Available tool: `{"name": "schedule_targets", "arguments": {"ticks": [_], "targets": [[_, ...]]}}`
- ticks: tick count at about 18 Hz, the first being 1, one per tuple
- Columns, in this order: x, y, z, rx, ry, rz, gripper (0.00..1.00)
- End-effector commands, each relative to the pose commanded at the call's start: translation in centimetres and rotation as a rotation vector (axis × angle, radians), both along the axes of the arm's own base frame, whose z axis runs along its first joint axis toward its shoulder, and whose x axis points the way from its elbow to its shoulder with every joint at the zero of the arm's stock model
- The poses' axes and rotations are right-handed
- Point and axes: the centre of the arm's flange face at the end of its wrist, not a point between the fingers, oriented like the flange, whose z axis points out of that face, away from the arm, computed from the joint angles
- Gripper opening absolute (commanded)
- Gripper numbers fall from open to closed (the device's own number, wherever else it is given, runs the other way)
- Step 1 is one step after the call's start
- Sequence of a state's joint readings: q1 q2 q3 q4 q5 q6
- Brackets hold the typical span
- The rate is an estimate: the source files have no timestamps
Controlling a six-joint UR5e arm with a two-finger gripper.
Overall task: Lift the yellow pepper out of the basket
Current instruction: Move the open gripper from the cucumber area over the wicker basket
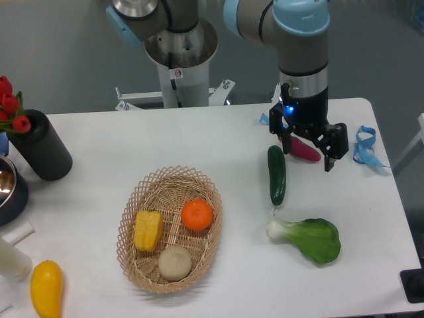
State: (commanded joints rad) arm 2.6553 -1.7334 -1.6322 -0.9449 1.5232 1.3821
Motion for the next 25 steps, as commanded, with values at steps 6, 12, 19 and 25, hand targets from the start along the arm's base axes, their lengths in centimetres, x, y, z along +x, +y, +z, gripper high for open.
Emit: {"name": "schedule_targets", "arguments": {"ticks": [6,12,19,25], "targets": [[0.1,0.1,-0.5,-0.004,-0.007,-0.003,1.0],[2.9,1.8,-1.8,0.075,-0.057,0.132,1.0],[10.7,9.2,-6.8,0.084,-0.191,0.195,1.0],[15.2,12.7,-9.9,0.106,-0.316,0.342,1.0]]}}
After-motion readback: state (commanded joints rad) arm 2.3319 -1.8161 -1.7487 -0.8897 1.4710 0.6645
